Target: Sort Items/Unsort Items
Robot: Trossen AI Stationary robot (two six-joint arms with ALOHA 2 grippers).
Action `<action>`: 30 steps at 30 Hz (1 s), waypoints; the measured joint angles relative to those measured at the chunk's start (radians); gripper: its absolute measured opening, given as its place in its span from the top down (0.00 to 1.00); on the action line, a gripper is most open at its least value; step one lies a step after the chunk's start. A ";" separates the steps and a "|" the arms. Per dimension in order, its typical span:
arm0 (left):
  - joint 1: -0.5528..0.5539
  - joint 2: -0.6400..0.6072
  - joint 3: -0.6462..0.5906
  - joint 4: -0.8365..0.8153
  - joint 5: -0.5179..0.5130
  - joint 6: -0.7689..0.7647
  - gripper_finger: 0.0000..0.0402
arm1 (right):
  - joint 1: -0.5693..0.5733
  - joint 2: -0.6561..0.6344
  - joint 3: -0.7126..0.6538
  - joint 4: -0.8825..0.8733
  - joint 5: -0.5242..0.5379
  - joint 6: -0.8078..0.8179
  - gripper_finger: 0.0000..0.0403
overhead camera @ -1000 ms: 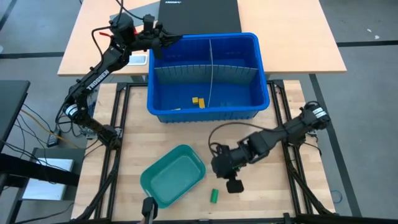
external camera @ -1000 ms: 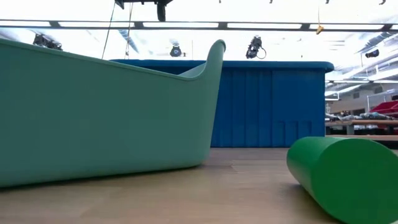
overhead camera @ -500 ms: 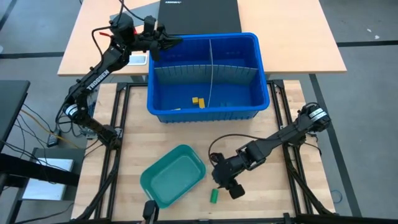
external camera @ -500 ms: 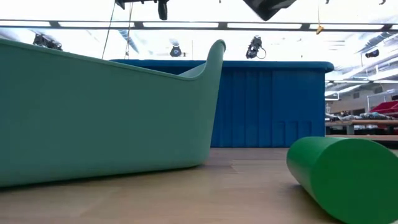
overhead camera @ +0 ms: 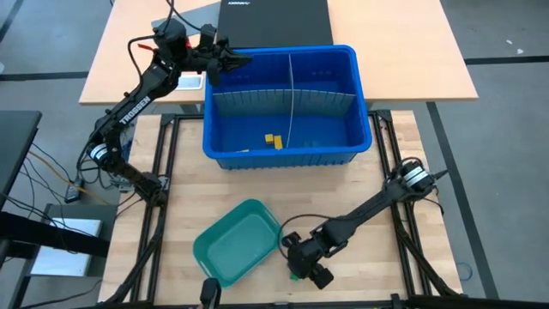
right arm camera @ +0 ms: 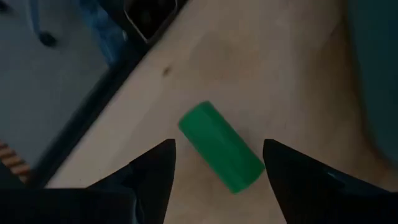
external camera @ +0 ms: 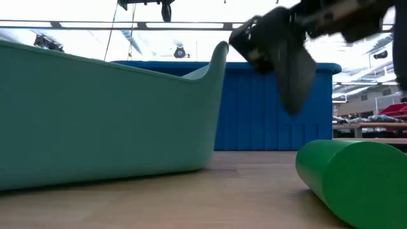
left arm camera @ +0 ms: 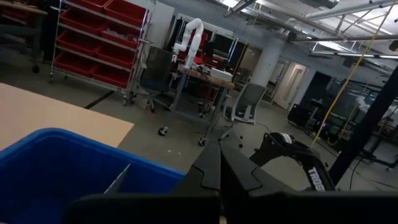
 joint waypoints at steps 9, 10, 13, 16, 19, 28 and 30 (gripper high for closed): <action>0.000 0.000 0.000 -0.012 -0.002 -0.001 1.00 | 0.002 0.120 0.003 0.052 0.032 -0.065 0.42; 0.000 0.000 0.000 -0.014 -0.002 -0.001 1.00 | 0.002 0.126 0.005 0.057 0.038 -0.065 0.42; 0.000 0.000 0.000 -0.022 -0.002 -0.001 1.00 | 0.002 0.132 0.006 0.055 0.056 -0.033 0.45; 0.000 0.000 0.000 -0.029 -0.002 -0.001 1.00 | 0.002 0.128 0.005 0.056 0.073 0.018 0.54; 0.000 0.000 0.000 -0.030 -0.002 0.000 1.00 | 0.002 0.117 0.003 0.052 0.102 0.078 0.67; 0.000 0.000 0.000 -0.007 -0.016 0.006 1.00 | -0.009 0.087 0.087 -0.217 0.116 0.311 0.69; 0.000 0.000 0.000 0.001 -0.034 0.023 1.00 | -0.017 0.072 0.135 -0.339 0.128 0.339 0.69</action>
